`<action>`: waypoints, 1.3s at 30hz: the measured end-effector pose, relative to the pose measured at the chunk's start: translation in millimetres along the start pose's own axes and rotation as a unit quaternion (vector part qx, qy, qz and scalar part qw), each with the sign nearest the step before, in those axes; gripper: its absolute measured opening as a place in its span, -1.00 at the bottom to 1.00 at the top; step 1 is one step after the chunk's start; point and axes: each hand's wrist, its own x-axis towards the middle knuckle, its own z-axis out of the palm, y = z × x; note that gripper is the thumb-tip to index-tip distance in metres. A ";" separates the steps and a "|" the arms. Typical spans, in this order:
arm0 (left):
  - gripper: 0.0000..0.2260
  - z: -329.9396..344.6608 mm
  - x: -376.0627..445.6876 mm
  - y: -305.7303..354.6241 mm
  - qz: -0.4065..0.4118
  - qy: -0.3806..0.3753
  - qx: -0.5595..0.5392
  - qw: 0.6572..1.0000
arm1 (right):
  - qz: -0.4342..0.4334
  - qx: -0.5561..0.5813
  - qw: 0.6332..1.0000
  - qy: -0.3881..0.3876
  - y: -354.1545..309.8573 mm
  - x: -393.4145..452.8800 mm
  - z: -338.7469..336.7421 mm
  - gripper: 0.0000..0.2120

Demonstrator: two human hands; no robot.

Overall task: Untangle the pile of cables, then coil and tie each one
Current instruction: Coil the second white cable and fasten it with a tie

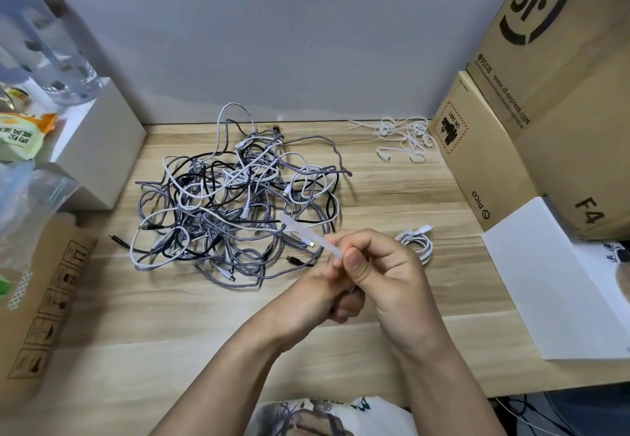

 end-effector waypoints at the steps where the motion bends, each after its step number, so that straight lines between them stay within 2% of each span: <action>1: -0.84 -0.7 1.5 -2.6 0.022 0.016 0.032 0.999 | -0.011 -0.006 1.000 -0.003 0.9 -1.5 1.9 -0.70; 4: -0.74 -5.4 3.4 -6.7 0.112 0.052 0.107 0.987 | -0.095 -0.130 0.987 0.012 3.6 -4.3 10.7 -0.85; 5: -0.77 -7.0 2.7 -5.1 0.121 0.066 0.104 0.985 | -0.115 -0.150 0.982 0.016 5.2 -5.4 12.6 -0.83; 10: -0.94 -6.8 6.4 3.4 0.120 0.127 0.097 0.980 | -0.095 -0.042 0.995 0.009 4.0 -5.5 11.4 -0.85; 11: -0.90 -5.8 8.0 4.7 0.111 0.139 0.098 0.979 | -0.091 -0.024 0.996 0.006 3.6 -4.8 9.1 -0.88; 13: -0.70 -7.2 10.9 3.7 0.081 0.143 0.080 0.983 | -0.089 0.012 0.996 0.001 1.9 -4.0 4.8 -0.86; 15: -0.64 -11.9 10.9 1.4 0.045 0.132 0.041 0.989 | -0.085 0.056 0.995 0.006 -0.7 -5.5 -1.5 -0.80; 20: -0.68 -15.8 3.1 8.7 -0.017 0.087 -0.026 0.996 | -0.078 0.125 0.986 0.079 -10.2 -3.9 -22.0 -0.72; 24: -0.80 -14.0 -4.2 21.1 -0.024 0.040 -0.067 0.997 | -0.054 0.086 0.989 0.107 -18.5 -1.6 -32.9 -0.69; 29: -0.80 -9.6 -12.1 30.2 0.007 0.022 -0.032 0.999 | -0.021 0.007 0.994 0.111 -18.8 -1.9 -38.8 -0.82; 39: -0.81 -10.0 -21.0 43.0 0.037 -0.003 0.064 0.997 | 0.004 -0.033 0.997 0.076 -19.5 -1.4 -42.8 -0.83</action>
